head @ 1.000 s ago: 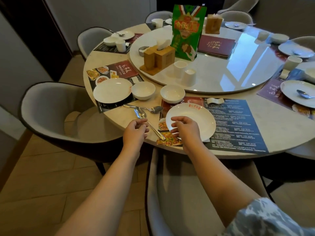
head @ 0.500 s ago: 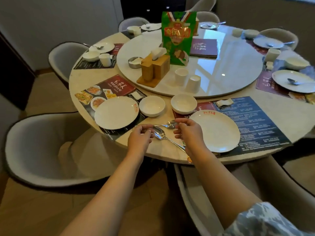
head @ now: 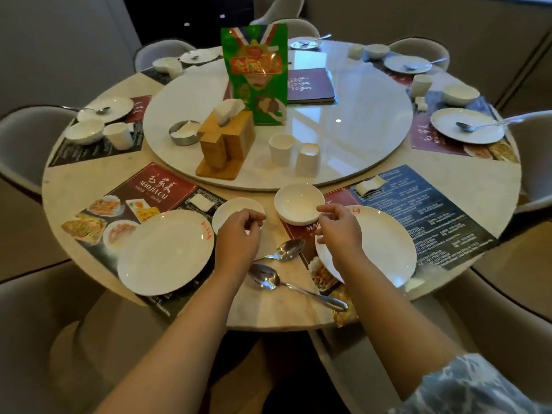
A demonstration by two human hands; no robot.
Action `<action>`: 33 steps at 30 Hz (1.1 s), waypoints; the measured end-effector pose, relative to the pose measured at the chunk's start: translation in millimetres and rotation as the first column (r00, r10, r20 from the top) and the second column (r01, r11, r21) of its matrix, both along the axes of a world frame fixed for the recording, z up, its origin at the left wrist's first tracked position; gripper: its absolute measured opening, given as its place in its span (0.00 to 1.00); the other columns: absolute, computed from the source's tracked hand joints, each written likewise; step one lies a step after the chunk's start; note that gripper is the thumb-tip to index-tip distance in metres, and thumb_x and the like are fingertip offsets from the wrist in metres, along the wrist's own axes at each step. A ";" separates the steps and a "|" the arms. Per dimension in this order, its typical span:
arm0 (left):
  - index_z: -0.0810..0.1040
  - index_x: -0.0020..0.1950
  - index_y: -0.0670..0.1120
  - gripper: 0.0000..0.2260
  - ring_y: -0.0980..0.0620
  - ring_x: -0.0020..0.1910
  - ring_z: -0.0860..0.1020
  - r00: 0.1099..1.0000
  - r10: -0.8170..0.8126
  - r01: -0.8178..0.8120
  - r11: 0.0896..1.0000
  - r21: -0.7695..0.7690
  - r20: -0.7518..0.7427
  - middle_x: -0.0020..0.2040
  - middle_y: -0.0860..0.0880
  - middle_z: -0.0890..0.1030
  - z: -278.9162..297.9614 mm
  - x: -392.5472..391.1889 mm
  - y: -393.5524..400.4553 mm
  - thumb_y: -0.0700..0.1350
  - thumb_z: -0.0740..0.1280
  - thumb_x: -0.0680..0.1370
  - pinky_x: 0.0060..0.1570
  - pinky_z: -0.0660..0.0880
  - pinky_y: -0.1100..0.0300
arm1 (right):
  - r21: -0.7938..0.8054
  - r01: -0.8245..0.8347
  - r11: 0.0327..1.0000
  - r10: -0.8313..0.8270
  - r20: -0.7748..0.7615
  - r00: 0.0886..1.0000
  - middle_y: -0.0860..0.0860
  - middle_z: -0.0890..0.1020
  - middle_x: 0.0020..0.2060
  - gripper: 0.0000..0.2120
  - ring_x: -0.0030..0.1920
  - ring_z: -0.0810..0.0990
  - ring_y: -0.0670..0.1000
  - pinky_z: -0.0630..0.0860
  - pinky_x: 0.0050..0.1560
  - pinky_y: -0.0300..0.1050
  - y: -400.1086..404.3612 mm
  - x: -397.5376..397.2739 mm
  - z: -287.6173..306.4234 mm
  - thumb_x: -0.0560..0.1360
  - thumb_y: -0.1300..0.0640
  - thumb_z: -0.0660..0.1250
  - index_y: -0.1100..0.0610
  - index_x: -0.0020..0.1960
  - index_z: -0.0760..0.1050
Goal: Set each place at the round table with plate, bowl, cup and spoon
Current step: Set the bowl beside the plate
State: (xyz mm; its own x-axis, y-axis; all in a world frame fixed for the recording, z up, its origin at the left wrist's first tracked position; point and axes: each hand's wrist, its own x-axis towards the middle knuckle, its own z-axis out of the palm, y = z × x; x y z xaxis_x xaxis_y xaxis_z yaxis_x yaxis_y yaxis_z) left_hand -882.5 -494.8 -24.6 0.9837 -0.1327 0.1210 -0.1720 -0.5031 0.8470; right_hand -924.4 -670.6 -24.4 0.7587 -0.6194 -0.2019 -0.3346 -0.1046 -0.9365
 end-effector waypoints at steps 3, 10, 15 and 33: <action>0.82 0.50 0.49 0.10 0.55 0.50 0.78 0.997 -0.044 0.034 0.989 0.144 0.066 0.49 0.54 0.81 -5.5 38.0 -15.8 0.38 0.64 0.76 0.51 0.73 0.63 | -0.134 -0.033 0.990 0.023 -0.078 0.997 0.53 0.79 0.52 0.12 0.47 0.82 0.55 0.82 0.48 0.57 -14.8 28.6 -4.6 0.75 0.61 0.62 0.47 0.54 0.74; 0.79 0.59 0.52 0.12 0.49 0.60 0.73 0.980 -0.159 0.063 0.811 0.582 0.116 0.56 0.53 0.81 -17.0 86.0 -48.0 0.47 0.63 0.77 0.64 0.63 0.47 | -0.301 -0.189 0.935 0.100 -0.289 0.952 0.55 0.76 0.59 0.20 0.54 0.79 0.56 0.80 0.52 0.54 -35.4 68.9 -16.9 0.77 0.58 0.63 0.52 0.68 0.70; 0.78 0.61 0.53 0.13 0.49 0.61 0.74 0.968 -0.199 0.050 0.745 0.665 0.150 0.51 0.51 0.83 -25.2 94.4 -51.8 0.51 0.63 0.78 0.72 0.50 0.45 | -0.238 -0.179 0.954 0.105 -0.294 0.950 0.55 0.80 0.56 0.20 0.46 0.83 0.57 0.83 0.42 0.52 -34.8 71.7 -20.9 0.77 0.62 0.62 0.52 0.67 0.71; 0.81 0.59 0.51 0.12 0.61 0.45 0.80 0.885 -0.357 0.332 0.934 -0.133 -0.298 0.51 0.55 0.83 9.3 70.9 -178.7 0.43 0.68 0.76 0.45 0.77 0.65 | 0.074 0.421 0.904 -0.419 -0.046 0.907 0.53 0.82 0.38 0.19 0.27 0.82 0.59 0.82 0.30 0.55 -112.7 -1.8 8.9 0.76 0.69 0.59 0.56 0.64 0.74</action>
State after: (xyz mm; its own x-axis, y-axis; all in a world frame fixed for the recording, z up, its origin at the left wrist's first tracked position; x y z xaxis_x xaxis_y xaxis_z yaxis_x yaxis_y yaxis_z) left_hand -811.6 -673.5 -15.2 0.8663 -0.4729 -0.1608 -0.0437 -0.3925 0.9187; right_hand -926.3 -783.3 -15.5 0.4253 -0.8600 -0.2821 -0.3574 0.1268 -0.9253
